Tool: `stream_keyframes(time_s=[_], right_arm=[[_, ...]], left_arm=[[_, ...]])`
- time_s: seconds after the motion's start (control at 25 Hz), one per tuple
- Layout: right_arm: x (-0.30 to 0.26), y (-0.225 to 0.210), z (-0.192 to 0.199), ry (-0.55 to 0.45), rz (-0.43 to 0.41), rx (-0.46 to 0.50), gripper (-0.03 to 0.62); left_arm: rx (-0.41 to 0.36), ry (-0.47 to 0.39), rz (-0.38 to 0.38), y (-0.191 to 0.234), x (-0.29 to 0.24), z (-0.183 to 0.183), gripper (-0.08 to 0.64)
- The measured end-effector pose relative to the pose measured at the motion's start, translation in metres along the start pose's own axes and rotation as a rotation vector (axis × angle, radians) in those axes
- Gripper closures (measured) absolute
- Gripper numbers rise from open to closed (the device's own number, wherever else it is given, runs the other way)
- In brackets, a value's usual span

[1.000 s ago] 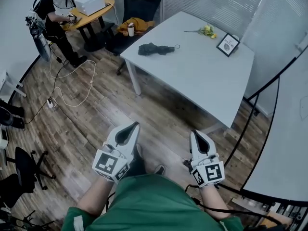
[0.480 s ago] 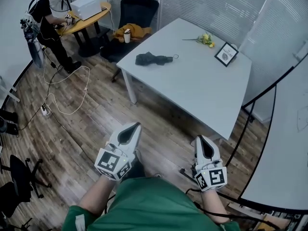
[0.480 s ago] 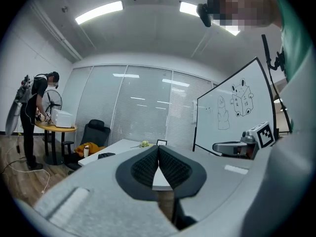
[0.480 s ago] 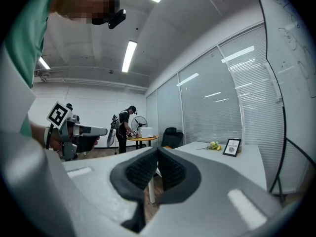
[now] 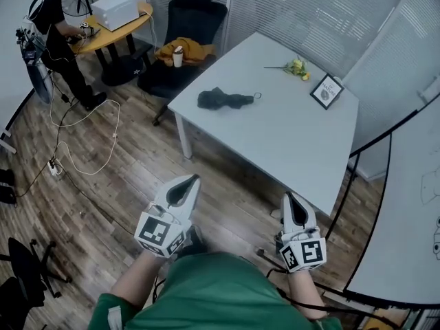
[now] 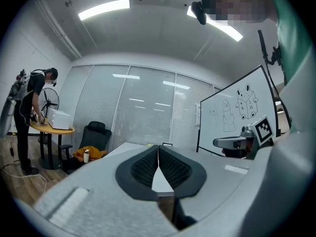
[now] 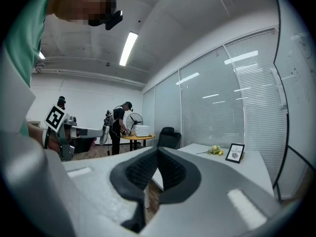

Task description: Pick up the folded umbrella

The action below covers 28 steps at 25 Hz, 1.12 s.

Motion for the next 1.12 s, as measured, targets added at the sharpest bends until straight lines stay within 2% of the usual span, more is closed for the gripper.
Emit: stream_keyframes(time_s=[0.24,0.52,0.8,1.12], right_arm=[[-0.064,0.026,-0.018,0.009,-0.033,0.067,0.589],[-0.117,0.033,-0.025,0.013,-0.088,0.084,0.589],[-0.176,0.004,-0.008,0.000,-0.139,0.037,0.589],[-0.249,-0.064,-0.005,-0.040,-0.178,0.030,0.589]], left_arm=[[0.016,-0.004,-0.033,0.066,0.001,-0.005,0.546],[0.044,-0.016,-0.057,0.103,-0.013,-0.016,0.546],[0.004,-0.006,-0.120,0.128,-0.053,-0.020,0.546],[-0.064,-0.023,-0.201,0.147,-0.132,-0.042,0.546]])
Point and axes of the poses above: the fingertips, and each gripper's own axes: x backward along the fingers, y to its left, z out of its underside, the point moved 9 cm from there along x, backward along the fingers, and after that the axes turned 7 degrees about x, right-handed, at the moved point
